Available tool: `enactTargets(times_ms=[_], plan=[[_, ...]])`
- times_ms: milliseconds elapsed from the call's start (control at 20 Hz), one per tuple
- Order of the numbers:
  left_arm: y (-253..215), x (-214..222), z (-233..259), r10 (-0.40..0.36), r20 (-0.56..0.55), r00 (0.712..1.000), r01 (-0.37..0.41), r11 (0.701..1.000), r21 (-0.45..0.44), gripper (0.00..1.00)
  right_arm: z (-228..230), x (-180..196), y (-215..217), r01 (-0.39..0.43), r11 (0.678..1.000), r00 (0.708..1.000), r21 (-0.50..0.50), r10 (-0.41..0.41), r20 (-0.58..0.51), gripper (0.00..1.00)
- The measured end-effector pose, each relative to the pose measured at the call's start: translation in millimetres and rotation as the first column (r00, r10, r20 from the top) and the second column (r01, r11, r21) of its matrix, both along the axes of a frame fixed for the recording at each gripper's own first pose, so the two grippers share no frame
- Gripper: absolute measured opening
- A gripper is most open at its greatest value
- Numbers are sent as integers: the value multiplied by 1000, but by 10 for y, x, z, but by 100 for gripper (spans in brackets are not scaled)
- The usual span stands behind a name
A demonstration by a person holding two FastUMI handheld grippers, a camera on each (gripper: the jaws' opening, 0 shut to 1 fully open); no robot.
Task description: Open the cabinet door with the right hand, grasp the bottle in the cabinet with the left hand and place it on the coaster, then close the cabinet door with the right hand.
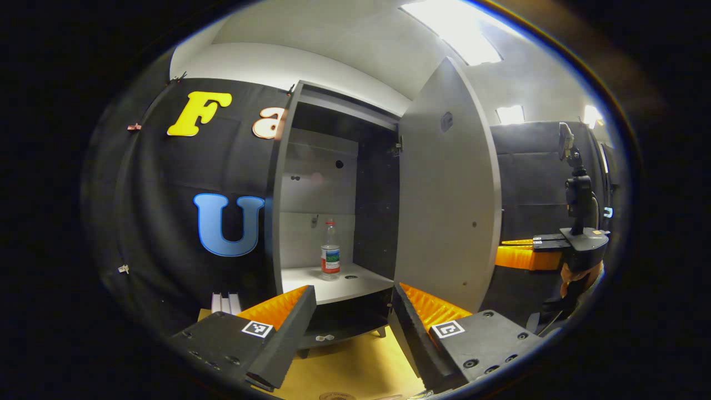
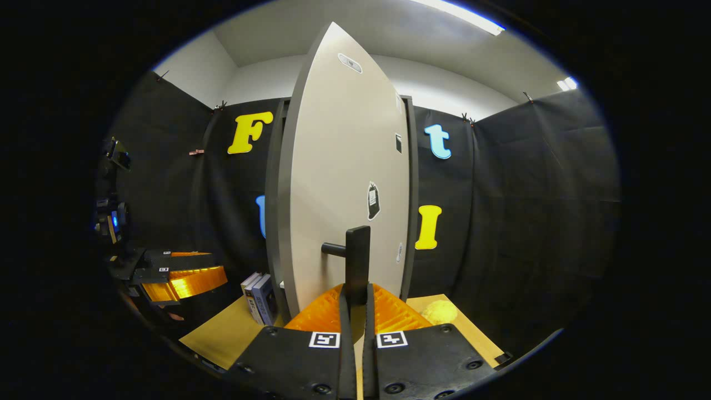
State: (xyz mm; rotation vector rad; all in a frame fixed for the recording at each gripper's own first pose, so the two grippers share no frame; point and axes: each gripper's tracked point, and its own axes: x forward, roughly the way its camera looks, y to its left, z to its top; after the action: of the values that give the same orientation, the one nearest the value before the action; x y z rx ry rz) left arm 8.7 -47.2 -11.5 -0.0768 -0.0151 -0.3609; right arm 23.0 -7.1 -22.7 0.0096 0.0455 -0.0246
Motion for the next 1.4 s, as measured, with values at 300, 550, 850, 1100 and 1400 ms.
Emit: enactTargets(times_ms=[300, 550, 850, 1100, 1400], plan=[[-625, 297, 107, -31, 16, 999, 31, 1000, 2, 88, 12, -53, -508, 29, 998, 1000, -50, -30, -7, 8], [-1059, 508, 130, -40, 12, 999, 40, 999, 6, 84, 8, -85, -914, 40, 999, 999, -35, -41, -6, 6], [-1234, 922, 71, 27, -11, 1000, -27, 1000, 3, 88, -6, -134, -1219, -4, 1000, 1000, 0, 4, 1, 5], [-1075, 1507, 51, 158, -4, 987, -157, 986, 59, 88, -111, -158, -1278, -77, 997, 997, 30, 77, -18, 5], [-867, 2392, 229, 284, 87, 955, -292, 950, 107, 90, -188, -239, -1287, -136, 990, 990, 25, 136, -30, 5]])
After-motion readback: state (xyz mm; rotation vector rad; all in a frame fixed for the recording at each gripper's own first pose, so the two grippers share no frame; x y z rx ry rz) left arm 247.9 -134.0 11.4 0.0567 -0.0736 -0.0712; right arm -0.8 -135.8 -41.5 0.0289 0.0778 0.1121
